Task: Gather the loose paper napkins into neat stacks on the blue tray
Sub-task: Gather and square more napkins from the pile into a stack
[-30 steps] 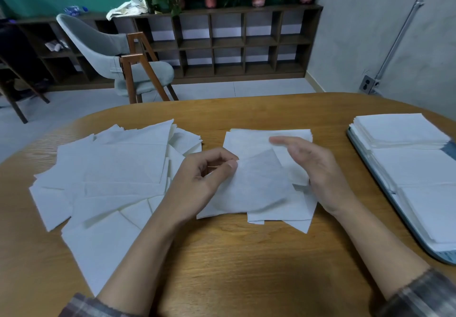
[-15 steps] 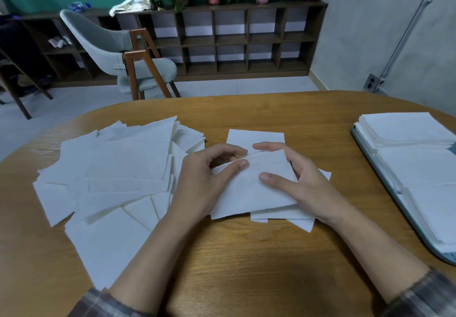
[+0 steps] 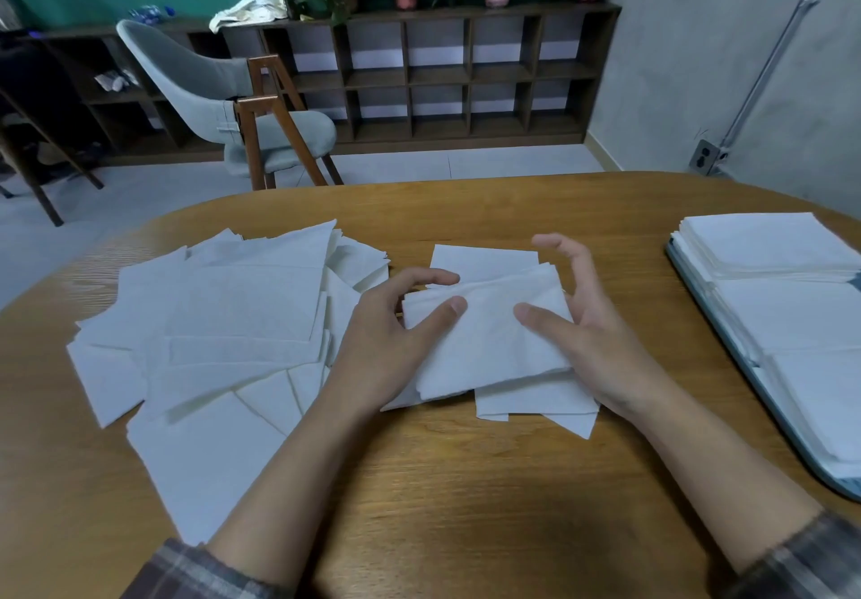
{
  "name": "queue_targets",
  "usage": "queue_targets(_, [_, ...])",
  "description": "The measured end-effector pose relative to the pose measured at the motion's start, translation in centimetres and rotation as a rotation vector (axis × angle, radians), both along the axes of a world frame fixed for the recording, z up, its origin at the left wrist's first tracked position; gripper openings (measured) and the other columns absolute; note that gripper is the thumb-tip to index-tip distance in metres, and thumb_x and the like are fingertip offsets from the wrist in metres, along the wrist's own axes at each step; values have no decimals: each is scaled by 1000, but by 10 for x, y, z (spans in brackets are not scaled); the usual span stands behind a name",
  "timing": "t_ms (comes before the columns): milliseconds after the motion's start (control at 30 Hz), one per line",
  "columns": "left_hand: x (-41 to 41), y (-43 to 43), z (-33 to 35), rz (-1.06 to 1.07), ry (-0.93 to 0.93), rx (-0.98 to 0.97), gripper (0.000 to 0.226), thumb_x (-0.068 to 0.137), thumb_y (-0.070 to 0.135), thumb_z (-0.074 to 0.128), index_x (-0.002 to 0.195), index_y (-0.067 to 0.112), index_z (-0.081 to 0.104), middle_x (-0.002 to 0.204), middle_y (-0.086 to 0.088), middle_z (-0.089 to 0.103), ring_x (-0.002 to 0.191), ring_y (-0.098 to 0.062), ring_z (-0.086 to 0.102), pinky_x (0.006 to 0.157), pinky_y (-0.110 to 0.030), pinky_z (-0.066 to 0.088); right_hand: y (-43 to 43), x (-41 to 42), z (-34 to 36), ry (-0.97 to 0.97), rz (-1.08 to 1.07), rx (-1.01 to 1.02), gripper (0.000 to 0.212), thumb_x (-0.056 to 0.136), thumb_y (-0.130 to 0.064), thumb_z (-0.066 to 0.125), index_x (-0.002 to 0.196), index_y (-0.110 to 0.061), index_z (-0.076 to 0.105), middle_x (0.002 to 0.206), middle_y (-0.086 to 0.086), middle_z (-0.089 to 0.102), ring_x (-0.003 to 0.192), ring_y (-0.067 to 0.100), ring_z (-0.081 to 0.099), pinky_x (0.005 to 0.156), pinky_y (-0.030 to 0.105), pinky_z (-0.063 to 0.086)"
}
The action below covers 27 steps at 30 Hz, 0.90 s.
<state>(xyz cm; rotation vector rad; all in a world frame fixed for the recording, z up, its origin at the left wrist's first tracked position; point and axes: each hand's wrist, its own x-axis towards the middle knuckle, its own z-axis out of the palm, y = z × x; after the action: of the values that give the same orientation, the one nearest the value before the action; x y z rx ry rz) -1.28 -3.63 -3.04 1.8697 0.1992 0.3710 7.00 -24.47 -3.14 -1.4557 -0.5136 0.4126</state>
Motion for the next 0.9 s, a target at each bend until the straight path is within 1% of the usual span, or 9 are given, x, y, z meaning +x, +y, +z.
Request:
queue_targets(100, [2,2,-6,67,-3,76,14,95,36,76,108,38,75,107,24,72,94,-1,67,75,-26,55,-3,1,0,11,62,2,52,89,-19,76,134,-40,57,121,11,73,111,31,72,92,44,60])
queue_targets(200, [2,0,-8,82,-25,128,20,94,37,77,114,40,73,104,21,72,90,-1,65,75,-22,52,-4,1,-1,-160,58,-140,27,90,-15,78,116,-22,77,121,-10,75,120,9,66,103,27,48])
queue_targets(267, [2,0,-9,83,-12,213,35,92,38,78,125,39,67,108,21,69,95,2,63,79,-16,51,-3,3,-3,-191,-45,-184,24,92,-11,78,112,-23,80,120,-18,76,121,-2,64,106,22,44])
queue_targets(367, [3,6,-12,38,92,384,55,86,39,83,131,38,52,121,20,60,111,4,57,95,-21,49,-8,10,-3,-227,-244,-227,25,93,-12,78,112,-30,79,117,-29,73,119,-15,58,104,15,37])
queue_targets(467, [-1,6,-12,-144,191,402,56,79,43,89,121,40,52,121,23,60,115,6,55,101,-24,48,-15,15,-4,-205,-300,-224,25,93,-13,78,110,-31,80,115,-29,74,116,-12,61,106,26,43])
queue_targets(533, [-2,5,-13,-227,227,550,57,73,54,90,117,42,56,126,26,55,117,3,51,103,-28,44,-15,15,-3,-207,-306,-230,24,93,-12,78,109,-31,80,114,-28,74,116,-11,61,107,28,45])
queue_targets(600, [-2,4,-13,-253,215,610,53,71,58,89,112,42,60,128,27,53,118,4,49,105,-28,41,-13,15,-4,-220,-314,-244,25,93,-11,77,108,-31,80,114,-29,74,115,-14,60,105,22,43])
queue_targets(767, [-2,0,-20,-210,130,612,30,78,47,87,102,37,73,132,20,60,123,-2,56,106,-28,44,-12,18,-8,-220,-348,-261,28,95,-8,72,108,-32,80,111,-35,71,113,-21,56,97,13,40])
queue_targets(900, [-2,-3,-19,-172,82,666,9,91,37,78,98,31,79,140,11,62,127,-1,53,95,-3,34,-13,20,-8,-228,-355,-251,30,97,-6,69,111,-31,79,110,-40,69,108,-27,53,89,2,40])
